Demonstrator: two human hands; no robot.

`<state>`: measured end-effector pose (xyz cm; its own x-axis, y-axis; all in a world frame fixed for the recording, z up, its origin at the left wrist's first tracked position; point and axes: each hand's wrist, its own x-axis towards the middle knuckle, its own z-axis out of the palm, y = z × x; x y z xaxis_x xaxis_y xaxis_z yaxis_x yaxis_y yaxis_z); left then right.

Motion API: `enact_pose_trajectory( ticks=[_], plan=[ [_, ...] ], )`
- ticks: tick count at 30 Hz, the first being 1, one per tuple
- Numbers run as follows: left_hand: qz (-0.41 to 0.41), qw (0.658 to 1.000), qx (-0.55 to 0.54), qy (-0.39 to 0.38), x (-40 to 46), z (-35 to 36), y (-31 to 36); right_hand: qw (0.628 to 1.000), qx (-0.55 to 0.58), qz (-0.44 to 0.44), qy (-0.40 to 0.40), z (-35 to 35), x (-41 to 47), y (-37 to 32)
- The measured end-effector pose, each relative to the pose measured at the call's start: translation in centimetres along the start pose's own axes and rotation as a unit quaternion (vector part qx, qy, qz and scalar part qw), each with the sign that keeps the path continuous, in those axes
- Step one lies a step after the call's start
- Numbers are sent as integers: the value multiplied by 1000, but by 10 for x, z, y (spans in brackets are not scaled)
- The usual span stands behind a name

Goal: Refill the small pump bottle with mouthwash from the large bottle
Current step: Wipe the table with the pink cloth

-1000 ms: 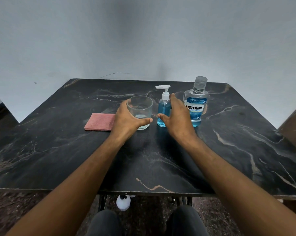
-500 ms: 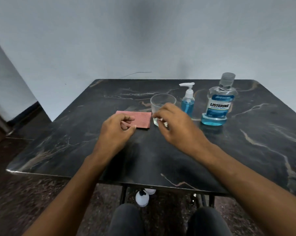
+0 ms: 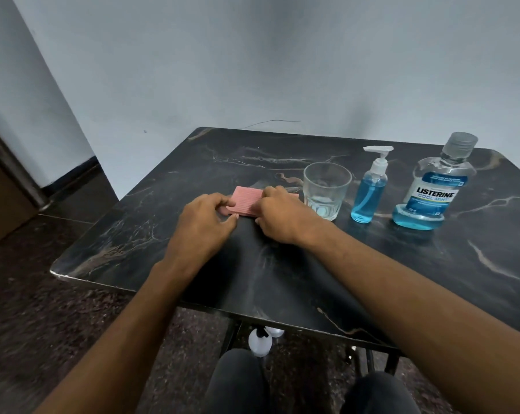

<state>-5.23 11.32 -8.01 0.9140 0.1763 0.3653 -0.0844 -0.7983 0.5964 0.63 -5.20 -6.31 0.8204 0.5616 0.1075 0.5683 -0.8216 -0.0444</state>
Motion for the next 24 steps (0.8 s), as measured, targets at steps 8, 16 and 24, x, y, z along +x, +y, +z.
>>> enact_pose_trajectory(
  ticks=[8, 16, 24],
  plan=[
    [-24, 999, -38, -7, 0, -5, -8, 998, -47, -43, 4, -1, 22, -1],
    [0, 999, -45, 29, -3, -11, -2, 994, -26, -79, 64, -15, 26, -1],
    [39, 992, -107, 49, -34, -17, 16, 996, 26, -89, 16, -56, -48, 7]
  ],
)
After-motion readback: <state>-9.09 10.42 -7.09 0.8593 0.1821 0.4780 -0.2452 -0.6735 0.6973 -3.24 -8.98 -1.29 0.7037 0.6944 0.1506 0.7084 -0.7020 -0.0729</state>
